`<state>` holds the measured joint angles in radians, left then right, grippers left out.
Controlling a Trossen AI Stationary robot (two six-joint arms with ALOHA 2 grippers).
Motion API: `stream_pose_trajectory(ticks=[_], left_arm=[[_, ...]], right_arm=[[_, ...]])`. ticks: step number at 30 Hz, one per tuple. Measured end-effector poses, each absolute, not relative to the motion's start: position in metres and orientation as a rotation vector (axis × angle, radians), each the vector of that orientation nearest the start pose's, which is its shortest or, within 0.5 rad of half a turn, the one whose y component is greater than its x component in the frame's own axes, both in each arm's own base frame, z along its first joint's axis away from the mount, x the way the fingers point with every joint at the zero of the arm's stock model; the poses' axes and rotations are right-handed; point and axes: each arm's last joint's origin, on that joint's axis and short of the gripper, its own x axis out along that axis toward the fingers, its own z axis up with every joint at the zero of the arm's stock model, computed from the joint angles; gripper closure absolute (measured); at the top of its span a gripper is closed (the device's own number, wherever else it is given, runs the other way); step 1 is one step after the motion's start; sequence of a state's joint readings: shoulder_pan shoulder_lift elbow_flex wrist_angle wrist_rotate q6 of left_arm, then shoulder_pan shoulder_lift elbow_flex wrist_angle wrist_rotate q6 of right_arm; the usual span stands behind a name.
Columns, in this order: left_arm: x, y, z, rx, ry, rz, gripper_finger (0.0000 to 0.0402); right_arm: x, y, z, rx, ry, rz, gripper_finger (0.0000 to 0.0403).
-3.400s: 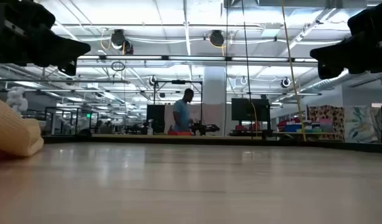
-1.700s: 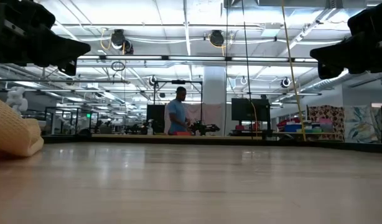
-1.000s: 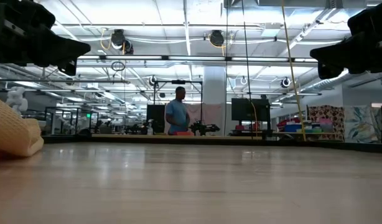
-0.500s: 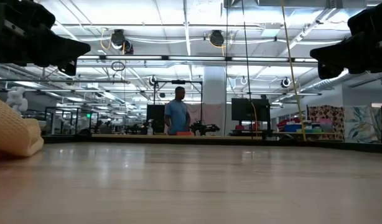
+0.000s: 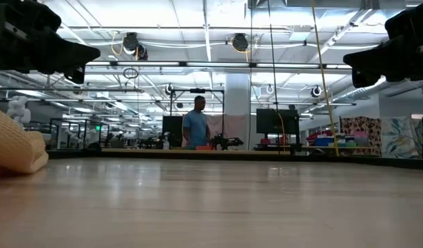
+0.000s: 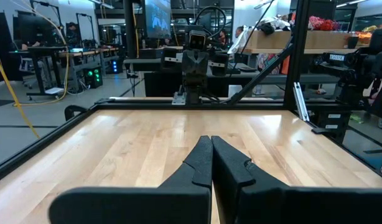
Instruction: Roll towel
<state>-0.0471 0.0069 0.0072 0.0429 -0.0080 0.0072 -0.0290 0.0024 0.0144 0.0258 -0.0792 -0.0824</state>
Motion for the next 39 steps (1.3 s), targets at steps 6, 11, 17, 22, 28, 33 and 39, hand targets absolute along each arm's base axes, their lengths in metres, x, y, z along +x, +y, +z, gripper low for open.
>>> stream_pose_trajectory(ticks=[6,11,17,22,28,33,39], left_arm=[[0.097,-0.004,0.170,0.006,-0.043,-0.039,0.0400],[0.098,-0.004,0.170,0.006,-0.043,-0.039,0.0400],[0.097,-0.004,0.170,0.006,-0.044,-0.038,0.0400],[0.098,-0.004,0.169,0.006,-0.043,-0.035,0.0400],[0.098,-0.003,0.169,0.002,-0.038,0.015,0.0400],[0.098,-0.002,0.169,-0.022,-0.032,0.026,0.0400],[0.093,-0.003,0.193,-0.051,-0.067,0.016,0.0401]], right_arm=[[0.097,-0.001,0.171,-0.085,-0.040,0.049,0.0403],[0.097,-0.001,0.171,-0.085,-0.040,0.049,0.0403],[0.097,-0.001,0.171,-0.085,-0.040,0.048,0.0403],[0.097,-0.001,0.171,-0.085,-0.040,0.049,0.0403],[0.097,-0.001,0.171,-0.076,-0.044,0.041,0.0403],[0.097,-0.001,0.171,-0.024,-0.037,0.044,0.0403],[0.097,-0.001,0.171,0.005,-0.036,0.046,0.0403]])
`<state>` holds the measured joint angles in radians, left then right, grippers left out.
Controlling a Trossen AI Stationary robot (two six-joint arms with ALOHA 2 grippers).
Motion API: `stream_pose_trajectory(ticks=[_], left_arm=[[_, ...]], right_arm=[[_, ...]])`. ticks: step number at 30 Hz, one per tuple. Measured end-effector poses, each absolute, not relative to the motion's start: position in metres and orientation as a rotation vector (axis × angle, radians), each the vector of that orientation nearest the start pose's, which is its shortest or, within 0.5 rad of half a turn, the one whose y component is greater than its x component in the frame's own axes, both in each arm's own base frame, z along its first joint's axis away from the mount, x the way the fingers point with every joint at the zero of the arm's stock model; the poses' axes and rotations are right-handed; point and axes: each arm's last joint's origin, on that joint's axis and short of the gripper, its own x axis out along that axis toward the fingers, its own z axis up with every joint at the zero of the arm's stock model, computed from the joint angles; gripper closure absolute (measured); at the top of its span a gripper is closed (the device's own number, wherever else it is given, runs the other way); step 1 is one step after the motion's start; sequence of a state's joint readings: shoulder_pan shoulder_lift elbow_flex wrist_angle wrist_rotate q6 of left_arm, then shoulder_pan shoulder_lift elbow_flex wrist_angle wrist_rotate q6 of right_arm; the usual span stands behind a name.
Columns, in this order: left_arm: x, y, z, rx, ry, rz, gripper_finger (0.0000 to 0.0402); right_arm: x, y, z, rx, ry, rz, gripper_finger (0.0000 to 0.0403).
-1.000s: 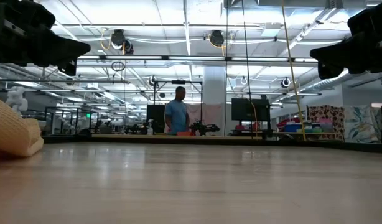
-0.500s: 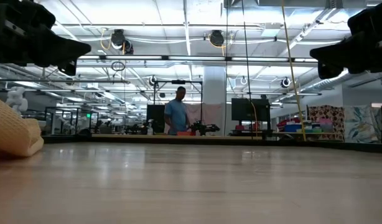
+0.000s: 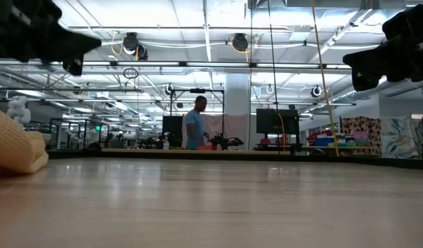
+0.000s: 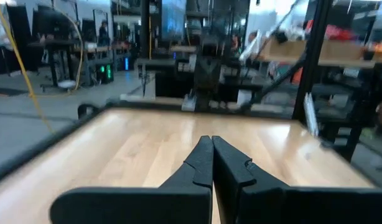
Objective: Roll towel
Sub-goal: Roll the yellow towel
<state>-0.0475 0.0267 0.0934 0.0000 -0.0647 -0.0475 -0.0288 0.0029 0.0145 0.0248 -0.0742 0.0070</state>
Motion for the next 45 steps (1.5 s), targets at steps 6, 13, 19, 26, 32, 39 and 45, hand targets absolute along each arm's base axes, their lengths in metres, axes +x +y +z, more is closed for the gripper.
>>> stream_pose_trajectory(ticks=[6,13,19,26,32,39,45], left_arm=[[0.085,-0.002,0.242,-0.046,-0.063,0.031,0.0401],[0.086,-0.002,0.304,-0.008,0.019,0.037,0.0401],[0.096,-0.002,0.350,0.015,0.125,0.040,0.0399],[0.118,-0.003,0.365,-0.001,0.248,0.041,0.0378],[0.144,-0.004,0.345,-0.012,0.447,0.048,0.0376],[0.166,-0.006,0.327,-0.030,0.595,0.058,0.0375],[0.167,-0.006,0.321,-0.078,0.646,0.074,0.0375]], right_arm=[[0.097,-0.001,0.171,0.065,-0.035,0.045,0.0403],[0.097,-0.003,0.170,0.093,-0.029,-0.023,0.0403],[0.097,-0.003,0.170,0.117,-0.029,-0.026,0.0403],[0.097,-0.003,0.170,0.182,-0.030,-0.027,0.0403],[0.096,-0.003,0.175,0.327,-0.059,-0.023,0.0403],[0.086,-0.003,0.225,0.289,-0.115,-0.030,0.0403],[0.089,-0.004,0.298,0.248,-0.008,-0.073,0.0403]])
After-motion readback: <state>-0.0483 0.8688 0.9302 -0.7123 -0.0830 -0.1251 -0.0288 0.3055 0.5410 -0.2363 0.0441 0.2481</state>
